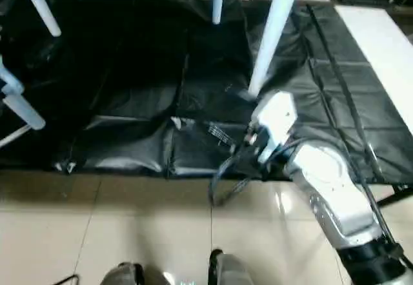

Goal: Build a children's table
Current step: Flip table

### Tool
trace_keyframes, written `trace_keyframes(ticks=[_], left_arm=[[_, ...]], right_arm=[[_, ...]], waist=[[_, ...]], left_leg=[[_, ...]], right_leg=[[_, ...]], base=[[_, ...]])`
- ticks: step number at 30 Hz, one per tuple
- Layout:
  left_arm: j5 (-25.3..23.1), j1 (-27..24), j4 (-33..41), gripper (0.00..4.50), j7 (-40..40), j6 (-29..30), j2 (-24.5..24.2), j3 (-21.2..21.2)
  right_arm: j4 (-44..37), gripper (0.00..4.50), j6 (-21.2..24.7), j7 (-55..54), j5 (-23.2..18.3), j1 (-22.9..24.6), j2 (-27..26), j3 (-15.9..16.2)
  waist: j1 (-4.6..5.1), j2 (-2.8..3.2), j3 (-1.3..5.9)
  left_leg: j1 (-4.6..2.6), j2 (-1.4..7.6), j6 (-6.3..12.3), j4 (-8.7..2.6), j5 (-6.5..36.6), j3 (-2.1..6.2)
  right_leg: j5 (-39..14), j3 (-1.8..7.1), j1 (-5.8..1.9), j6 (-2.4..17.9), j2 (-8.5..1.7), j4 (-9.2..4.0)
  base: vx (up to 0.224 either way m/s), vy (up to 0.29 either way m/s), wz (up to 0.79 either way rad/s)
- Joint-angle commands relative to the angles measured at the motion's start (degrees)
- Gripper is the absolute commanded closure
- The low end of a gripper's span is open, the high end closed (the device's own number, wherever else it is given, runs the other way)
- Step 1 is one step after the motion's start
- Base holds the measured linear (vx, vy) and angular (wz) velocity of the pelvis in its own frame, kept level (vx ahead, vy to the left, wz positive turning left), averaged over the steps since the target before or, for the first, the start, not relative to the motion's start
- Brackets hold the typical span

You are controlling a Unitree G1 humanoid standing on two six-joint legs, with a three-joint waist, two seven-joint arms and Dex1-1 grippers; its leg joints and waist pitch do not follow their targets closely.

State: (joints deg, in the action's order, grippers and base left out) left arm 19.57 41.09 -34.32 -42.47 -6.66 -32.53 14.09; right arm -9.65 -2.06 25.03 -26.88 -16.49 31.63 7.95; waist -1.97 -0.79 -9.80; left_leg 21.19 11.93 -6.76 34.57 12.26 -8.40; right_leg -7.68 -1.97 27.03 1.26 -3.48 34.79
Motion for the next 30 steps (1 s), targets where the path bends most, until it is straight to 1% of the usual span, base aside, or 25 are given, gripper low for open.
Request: trace_keyframes(ticks=[1,2,3,4,5,6,8,11,12,13,14,15,16,17,18,19,20,22,23,24,25,27,28,29,30], left_arm=[[3.44,-1.84,6.06,1.55,-2.64,3.27,1.24,-0.91],[7.6,-6.11,15.35,1.55,-4.18,8.4,2.8,-2.35],[8.71,-7.43,17.85,1.55,-4.38,9.63,3.13,-2.99],[9.37,-8.21,19.33,1.55,-4.5,10.35,3.33,-3.37],[11.6,-14.15,28.1,1.55,-3.79,13.08,3.72,-6.79],[11.84,-15.08,29.39,1.55,-3.67,13.42,3.74,-7.34],[12.38,-21.95,37.58,1.55,-1.13,15.17,4.07,-11.05],[12.19,-23.4,40.05,1.55,-0.77,17.05,4.62,-10.75],[11.99,-24.83,42.81,1.55,0.86,19.42,5.73,-10.42],[11.94,-25.52,44.29,1.55,1.83,20.78,6.18,-10.24],[11.28,-26.13,45.44,1.55,3.57,22.03,6.63,-9.93],[11.01,-26.31,45.76,1.55,4.3,22.38,6.72,-9.87],[10.21,-26.68,46.21,1.55,6.55,22.9,6.46,-9.66],[9.3,-26.67,45.89,1.55,8.18,22.88,6.15,-9.36],[8.87,-26.73,45.81,1.55,9.31,22.91,5.81,-9.22],[8.85,-26.72,45.76,1.55,9.89,23.16,5.28,-8.81],[9.53,-27.01,46.42,1.55,9.93,23.9,4.29,-8.13],[10.11,-27.34,47.25,1.55,9.9,24.61,3.62,-7.71],[10.99,-28.34,49.55,1.55,10.05,26.39,2.8,-6.41],[11.32,-28.94,50.96,1.55,10.19,27.57,2.57,-5.47],[11.66,-29.46,52.01,1.55,10.34,28.56,2.26,-4.75],[12.14,-30.57,54.16,1.55,10.71,30.54,1.42,-3.61],[12.71,-31.39,55.4,1.55,11.03,31.53,0.55,-3.07],[13.07,-32.01,56.1,1.55,10.91,32.05,-0.16,-2.75],[13.21,-32.25,56.38,1.55,10.87,32.25,-0.44,-2.62]], right_arm=[[0.5,0.35,-1.15,-3.58,0.73,-0.55,-0.08,-4.15],[1.35,0.35,-0.65,-6.34,0.06,-1.31,-0.65,-6.98],[1.91,0.35,-0.46,-7.03,0.1,-1.66,-0.62,-7.74],[2.24,0.35,-0.35,-7.44,0.13,-1.87,-0.59,-8.2],[6.42,0.35,-0.36,-10.22,1.45,-3.79,0.77,-11.48],[7.09,0.35,-0.4,-10.56,1.53,-4.12,0.98,-12.02],[14.88,0.35,-0.62,-11.33,2.49,-8.0,4.42,-15.52],[16.9,0.35,-0.66,-11.39,3.45,-9.18,4.53,-16.55],[23.3,0.35,-1.77,-11.06,4.72,-12.82,5.31,-17.23],[27.05,0.35,-2.57,-10.73,5.38,-14.9,5.71,-17.48],[34.36,0.35,-3.86,-9.22,6.59,-19.09,6.47,-16.62],[37.36,0.35,-4.37,-8.53,7.03,-20.8,6.82,-16.15],[44.52,0.35,-5.57,-6.35,8.06,-25.29,6.91,-14.81],[49.44,0.35,-6.04,-3.96,8.7,-28.59,6.54,-13.55],[52.38,0.35,-6.35,-2.38,9.16,-30.6,6.14,-12.94],[56.84,0.35,-7.49,-2.14,10.47,-33.55,5.71,-12.16],[62.39,0.35,-8.45,-2.72,12.1,-37.02,5.16,-11.54],[65.61,0.35,-8.6,-3.01,13.1,-38.93,4.76,-11.64],[69.4,0.35,-8.98,-3.88,15.18,-41.3,4.32,-11.38],[71.29,0.35,-9.4,-4.29,16.29,-42.53,4.07,-11.2],[72.56,0.35,-9.59,-4.57,16.71,-43.44,3.84,-11.17],[75.81,0.35,-10.21,-4.44,16.96,-45.58,3.29,-11.62],[78.2,0.35,-11.13,-4.29,17.34,-47.08,3.06,-11.59],[79.29,0.35,-11.37,-4.36,17.67,-47.78,2.93,-11.44],[79.72,0.35,-11.46,-4.38,17.8,-48.06,2.88,-11.38]], waist=[[-0.32,0.52,4.44],[-0.39,0.93,4.45],[-0.26,0.79,4.21],[-0.24,1.1,4.13],[-0.17,0.99,4.12],[0.02,0.85,4.0],[0.3,0.6,3.78],[0.31,0.6,3.6],[0.51,0.68,3.79],[0.81,0.37,3.7],[0.87,0.44,3.57],[1.23,0.33,3.51],[1.04,0.81,3.5],[1.59,0.35,3.31],[1.71,0.38,3.36],[1.75,0.52,3.58],[1.89,0.41,3.46],[1.87,0.71,3.49],[1.58,0.64,3.18],[1.59,0.83,3.12],[1.31,0.98,3.1],[0.84,1.26,2.82],[0.68,1.68,2.64],[0.46,1.54,2.89],[-0.03,1.73,2.44]], left_leg=[[0.23,-0.27,0.68,-3.94,4.54,-1.39],[-0.04,-0.3,0.95,-3.91,4.22,-1.54],[0.17,-0.26,1.48,-4.02,4.46,-1.55],[0.14,-0.27,1.47,-4.01,4.95,-1.58],[0.11,-0.43,1.73,-3.95,5.76,-1.68],[0.24,-0.25,1.61,-4.2,6.61,-1.5],[0.19,-0.33,1.78,-4.22,7.98,-1.71],[0.0,-0.97,2.71,-3.88,8.28,-2.17],[0.14,-0.73,2.61,-3.91,7.58,-1.97],[0.42,-0.87,2.38,-3.88,7.52,-1.82],[0.39,-1.0,2.45,-3.87,7.65,-1.87],[0.39,-1.28,2.86,-3.68,7.97,-1.99],[0.24,-1.26,3.03,-3.56,8.16,-2.02],[0.89,-1.61,3.48,-3.56,8.15,-1.83],[0.76,-1.62,4.29,-3.36,8.06,-1.93],[0.8,-1.4,4.99,-3.25,6.94,-1.87],[0.97,-1.5,5.27,-3.32,6.3,-1.81],[0.74,-1.27,5.68,-3.3,5.21,-1.77],[0.63,-1.16,6.38,-3.36,4.82,-1.82],[0.8,-0.97,6.76,-3.44,3.85,-1.69],[0.63,-0.9,7.0,-3.39,3.44,-1.73],[0.65,-0.88,9.04,-3.16,0.47,-1.87],[0.62,-0.74,9.59,-3.13,-0.23,-1.74],[0.64,-0.91,11.11,-2.79,-2.1,-1.84],[0.94,-0.93,12.87,-2.65,-3.99,-1.81]], right_leg=[[-3.57,2.45,-5.45,15.66,-2.66,-2.44],[-3.33,2.45,-5.3,15.91,-2.46,-2.1],[-3.66,2.4,-5.22,15.81,-2.29,-2.47],[-4.11,2.32,-5.19,15.64,-2.22,-2.45],[-5.5,2.27,-5.2,14.99,-2.09,-2.65],[-7.73,2.18,-5.35,14.3,-2.23,-2.82],[-11.09,2.18,-5.18,12.77,-1.94,-3.26],[-14.95,2.26,-4.77,10.1,-1.42,-3.97],[-14.64,2.09,-4.93,10.45,-1.63,-3.68],[-15.51,1.88,-5.09,10.74,-1.59,-3.63],[-15.98,1.9,-4.98,10.7,-1.49,-3.87],[-16.48,1.86,-4.86,11.03,-1.28,-4.04],[-16.39,1.85,-4.69,11.24,-1.38,-3.94],[-17.04,1.6,-5.17,11.46,-1.24,-4.03],[-17.33,1.69,-5.04,11.26,-1.26,-4.13],[-16.22,1.63,-4.97,12.21,-1.53,-3.79],[-15.62,1.58,-5.06,12.59,-1.36,-3.82],[-13.31,1.54,-4.83,14.52,-1.47,-3.4],[-10.92,1.63,-4.72,15.32,-1.39,-3.41],[-8.46,1.54,-4.83,16.77,-1.4,-2.85],[-7.49,1.54,-4.75,17.3,-1.49,-2.79],[-2.09,1.66,-4.72,19.25,-1.42,-2.28],[-0.95,1.59,-4.49,20.07,-1.56,-1.95],[1.73,1.6,-4.58,20.89,-1.36,-1.69],[4.3,1.54,-4.31,21.68,-1.22,-1.57]], base=[[0.0,0.0,0.0],[0.0,0.0,0.0],[0.0,0.0,0.0],[0.0,0.0,0.0],[0.0,0.0,0.0],[0.0,0.0,0.0],[0.0,0.0,0.0],[0.0,0.0,0.0],[0.0,0.0,0.0],[0.0,0.0,0.0],[0.0,0.0,0.0],[0.0,0.0,0.0],[0.0,0.0,0.0],[0.0,0.0,0.0],[0.0,0.0,0.0],[0.0,0.0,0.0],[0.0,0.0,0.0],[0.0,0.0,0.0],[0.0,0.0,0.0],[0.0,0.0,0.0],[0.0,0.0,0.0],[0.0,0.0,0.0],[0.0,0.0,0.0],[0.0,0.0,0.0],[0.0,0.0,0.0]])
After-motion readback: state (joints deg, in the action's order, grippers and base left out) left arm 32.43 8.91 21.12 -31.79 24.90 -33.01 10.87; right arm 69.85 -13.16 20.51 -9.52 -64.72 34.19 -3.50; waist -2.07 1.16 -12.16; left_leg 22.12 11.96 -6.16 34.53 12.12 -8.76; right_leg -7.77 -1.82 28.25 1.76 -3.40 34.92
